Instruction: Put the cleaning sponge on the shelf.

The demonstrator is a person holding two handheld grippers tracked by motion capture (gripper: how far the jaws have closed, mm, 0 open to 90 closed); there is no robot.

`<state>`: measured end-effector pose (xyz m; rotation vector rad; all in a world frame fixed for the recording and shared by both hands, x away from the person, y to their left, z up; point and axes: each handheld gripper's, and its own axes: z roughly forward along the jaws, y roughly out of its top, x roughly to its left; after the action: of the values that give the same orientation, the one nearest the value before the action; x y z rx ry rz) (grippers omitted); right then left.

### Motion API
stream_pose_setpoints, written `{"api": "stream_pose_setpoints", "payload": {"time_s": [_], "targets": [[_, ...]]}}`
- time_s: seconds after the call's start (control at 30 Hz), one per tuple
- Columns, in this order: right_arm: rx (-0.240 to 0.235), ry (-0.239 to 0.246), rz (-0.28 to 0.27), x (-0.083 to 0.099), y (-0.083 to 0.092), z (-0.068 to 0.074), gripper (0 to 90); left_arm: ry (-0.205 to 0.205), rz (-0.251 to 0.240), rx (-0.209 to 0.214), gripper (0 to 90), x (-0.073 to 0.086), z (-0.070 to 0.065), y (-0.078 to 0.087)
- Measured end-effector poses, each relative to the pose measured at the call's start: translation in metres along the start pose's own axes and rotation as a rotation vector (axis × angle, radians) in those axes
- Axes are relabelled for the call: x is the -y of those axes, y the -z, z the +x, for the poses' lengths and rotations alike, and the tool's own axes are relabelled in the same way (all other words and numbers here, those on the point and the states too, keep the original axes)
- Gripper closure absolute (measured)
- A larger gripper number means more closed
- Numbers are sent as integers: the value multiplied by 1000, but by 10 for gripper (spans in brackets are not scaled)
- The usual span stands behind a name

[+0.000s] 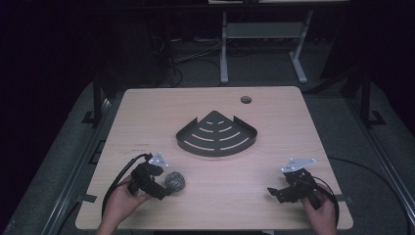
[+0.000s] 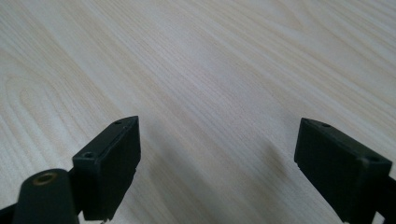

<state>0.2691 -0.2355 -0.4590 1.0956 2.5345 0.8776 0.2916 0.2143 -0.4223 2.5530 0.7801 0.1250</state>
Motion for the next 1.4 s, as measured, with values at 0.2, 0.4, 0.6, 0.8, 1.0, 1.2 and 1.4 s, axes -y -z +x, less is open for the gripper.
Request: {"api": "stream_pose_setpoints", "payload": {"time_s": [0.2,0.4,0.6,0.8,1.0,1.2,1.4], "targets": [[0,-1,-3,0,1,0,140,-7,12,10,178,-5,-2,-6],[0,0,-3,0,1,0,141,-10,29,17,179,-10,-2,-10],[0,0,-4,0,1,0,140,-16,35,16,181,-14,-2,-13],[-1,1,-3,0,1,0,140,-17,53,27,196,-17,0,-18],[-1,2,-3,0,1,0,141,-24,85,20,216,-20,0,-23],[-1,1,-3,0,2,0,141,-31,93,21,235,-25,0,-25],[0,-2,-4,1,2,-1,141,-43,129,22,271,-28,1,-27]]}}
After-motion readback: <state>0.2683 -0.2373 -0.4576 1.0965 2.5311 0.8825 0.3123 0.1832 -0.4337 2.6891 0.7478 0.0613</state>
